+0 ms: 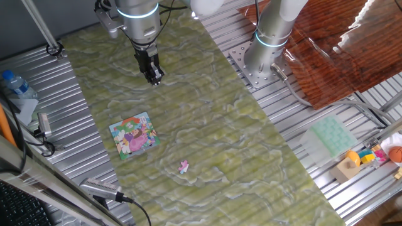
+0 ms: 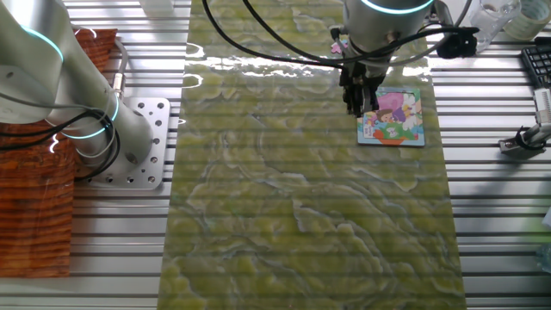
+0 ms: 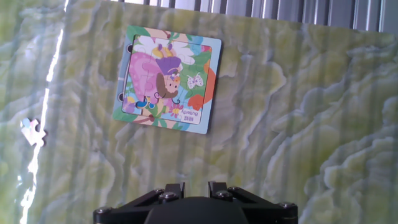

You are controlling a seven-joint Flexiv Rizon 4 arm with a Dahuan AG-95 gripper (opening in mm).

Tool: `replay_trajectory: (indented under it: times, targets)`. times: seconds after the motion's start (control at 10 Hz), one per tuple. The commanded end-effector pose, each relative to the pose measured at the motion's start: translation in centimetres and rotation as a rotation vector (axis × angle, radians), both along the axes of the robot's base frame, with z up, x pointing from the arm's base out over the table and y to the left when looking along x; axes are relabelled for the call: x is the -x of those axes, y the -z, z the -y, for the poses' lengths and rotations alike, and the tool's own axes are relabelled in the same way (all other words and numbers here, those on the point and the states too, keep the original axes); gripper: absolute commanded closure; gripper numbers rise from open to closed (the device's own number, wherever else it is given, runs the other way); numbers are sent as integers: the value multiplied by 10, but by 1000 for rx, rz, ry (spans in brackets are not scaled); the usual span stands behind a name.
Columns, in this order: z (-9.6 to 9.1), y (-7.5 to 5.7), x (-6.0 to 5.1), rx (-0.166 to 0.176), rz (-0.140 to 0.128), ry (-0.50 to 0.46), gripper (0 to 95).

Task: Assemble one piece of a puzzle

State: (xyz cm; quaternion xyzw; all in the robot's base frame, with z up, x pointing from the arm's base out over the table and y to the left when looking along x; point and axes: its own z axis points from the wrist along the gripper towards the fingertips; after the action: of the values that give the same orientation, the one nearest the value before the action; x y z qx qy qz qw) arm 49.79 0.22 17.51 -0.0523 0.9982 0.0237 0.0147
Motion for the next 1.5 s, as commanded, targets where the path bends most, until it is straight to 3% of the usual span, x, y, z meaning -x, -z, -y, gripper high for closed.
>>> replay_trajectory:
  times: [0.1,0.5,0.8,1.1,1.4,1.5]
  targets:
    - [0,0,0,5,1,-11,760]
    - [1,0,0,12,4,-89,760]
    - [1,-1,0,6,-2,-56,760]
    - [3,-5,2,10,5,-135,760]
    - [3,-5,2,3,3,-108,760]
    - [3,-5,2,-4,2,-83,950]
